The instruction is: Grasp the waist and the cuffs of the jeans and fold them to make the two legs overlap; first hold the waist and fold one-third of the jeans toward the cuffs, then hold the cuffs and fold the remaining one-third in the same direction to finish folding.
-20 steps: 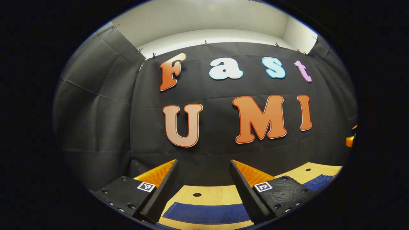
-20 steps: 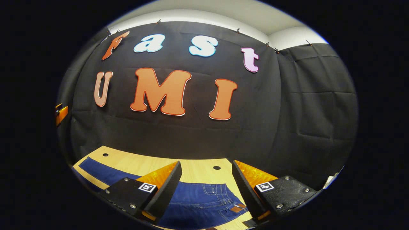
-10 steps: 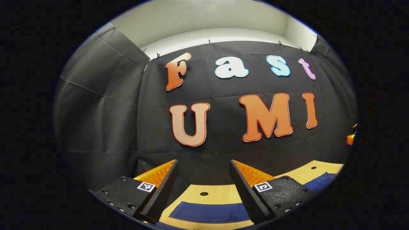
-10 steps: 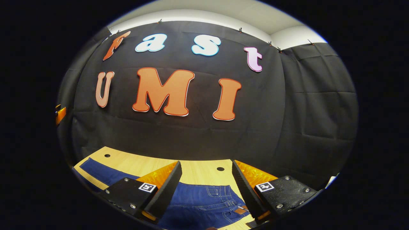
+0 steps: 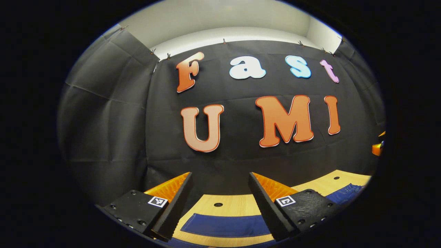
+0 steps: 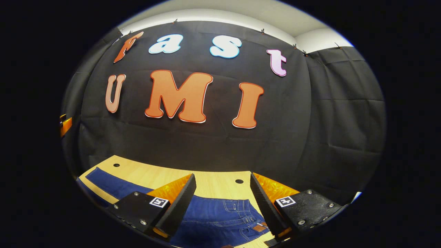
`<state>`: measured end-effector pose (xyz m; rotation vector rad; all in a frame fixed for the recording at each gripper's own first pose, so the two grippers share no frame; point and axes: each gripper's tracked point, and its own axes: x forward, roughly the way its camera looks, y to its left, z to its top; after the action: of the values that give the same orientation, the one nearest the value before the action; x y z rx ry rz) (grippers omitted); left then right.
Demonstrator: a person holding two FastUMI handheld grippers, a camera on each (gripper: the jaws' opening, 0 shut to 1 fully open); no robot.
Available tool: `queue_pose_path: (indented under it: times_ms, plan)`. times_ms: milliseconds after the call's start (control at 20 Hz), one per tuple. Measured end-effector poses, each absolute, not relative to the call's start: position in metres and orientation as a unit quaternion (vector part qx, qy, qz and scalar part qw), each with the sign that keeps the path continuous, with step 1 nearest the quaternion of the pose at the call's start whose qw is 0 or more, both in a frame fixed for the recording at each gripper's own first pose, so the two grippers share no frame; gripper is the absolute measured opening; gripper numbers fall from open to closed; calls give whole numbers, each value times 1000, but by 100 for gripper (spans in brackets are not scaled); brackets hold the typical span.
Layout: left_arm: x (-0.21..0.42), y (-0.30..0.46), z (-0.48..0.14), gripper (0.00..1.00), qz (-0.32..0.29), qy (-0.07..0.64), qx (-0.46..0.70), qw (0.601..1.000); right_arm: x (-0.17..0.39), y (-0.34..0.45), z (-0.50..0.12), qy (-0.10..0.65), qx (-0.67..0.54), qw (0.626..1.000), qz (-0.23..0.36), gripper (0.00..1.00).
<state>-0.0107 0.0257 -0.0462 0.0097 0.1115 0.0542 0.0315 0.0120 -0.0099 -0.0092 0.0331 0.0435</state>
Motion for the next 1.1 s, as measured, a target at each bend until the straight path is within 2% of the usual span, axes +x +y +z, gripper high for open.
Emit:
queue_pose_path:
  times_ms: [250,500,600,650,700,800,1100]
  plan:
    - [-32,49,-107,99,48,157,-35,986,41,-12,-49,88,44,995,26,100]
    - [-72,84,-160,99,93,246,-98,960,42,-36,-95,170,101,980,21,98]
    - [-91,99,-187,99,122,287,-150,938,39,-42,-120,213,130,968,23,98]
    - [-102,106,-199,98,137,305,-179,925,39,-43,-131,233,149,961,23,94]
    - [-110,111,-211,97,153,322,-205,911,38,-43,-142,251,170,953,22,97]
    - [-122,123,-234,98,179,356,-253,882,36,-44,-162,289,214,933,22,97]
    - [-162,151,-284,98,237,396,-349,815,39,-57,-203,343,283,896,3,98]
